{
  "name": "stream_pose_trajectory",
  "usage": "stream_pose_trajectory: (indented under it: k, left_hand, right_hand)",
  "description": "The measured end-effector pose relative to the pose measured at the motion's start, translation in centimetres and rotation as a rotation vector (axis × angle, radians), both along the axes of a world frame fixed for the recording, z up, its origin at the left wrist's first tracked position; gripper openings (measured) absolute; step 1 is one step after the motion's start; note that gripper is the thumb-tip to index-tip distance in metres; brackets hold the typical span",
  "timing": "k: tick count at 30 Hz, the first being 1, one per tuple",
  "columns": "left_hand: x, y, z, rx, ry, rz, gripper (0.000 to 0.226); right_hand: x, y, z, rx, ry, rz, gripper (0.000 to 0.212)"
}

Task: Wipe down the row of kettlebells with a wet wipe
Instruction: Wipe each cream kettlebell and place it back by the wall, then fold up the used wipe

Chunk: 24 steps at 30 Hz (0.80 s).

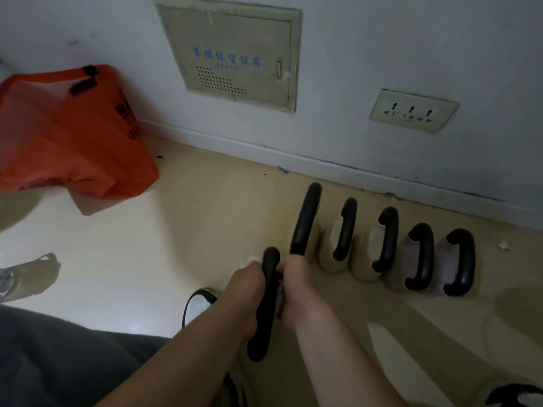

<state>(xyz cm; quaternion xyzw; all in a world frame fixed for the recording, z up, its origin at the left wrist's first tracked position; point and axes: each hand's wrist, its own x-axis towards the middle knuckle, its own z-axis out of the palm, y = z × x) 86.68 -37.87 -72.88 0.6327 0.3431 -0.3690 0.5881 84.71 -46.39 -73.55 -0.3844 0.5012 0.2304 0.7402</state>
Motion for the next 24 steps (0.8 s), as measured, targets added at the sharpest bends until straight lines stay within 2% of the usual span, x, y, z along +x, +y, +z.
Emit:
stream_pose_trajectory:
  k: [5,13,18,22,24]
  left_hand:
    - [6.7,-1.9,-0.9,-0.013,-0.073,-0.008,0.044]
    - [14.6,-6.4,-1.7,0.027,-0.126,-0.072,0.036]
    - [16.2,-7.0,-2.5,0.057,-0.101,-0.1,0.035]
    - [17.2,-6.3,-2.6,-0.002,-0.105,-0.041,0.042]
    - [17.6,-5.5,-2.4,-0.023,-0.088,-0.019,0.043]
  right_hand:
    - [5.4,-1.0,1.6,-0.005,-0.066,-0.09,0.017]
    - [12.0,-4.1,1.7,-0.116,-0.09,0.047,0.005]
    - [13.2,-4.9,-0.2,-0.13,-0.17,0.049,0.01]
    - [14.2,-4.9,0.6,-0.2,-0.15,0.17,0.051]
    - [14.2,-4.7,1.0,-0.222,-0.176,0.193,0.049]
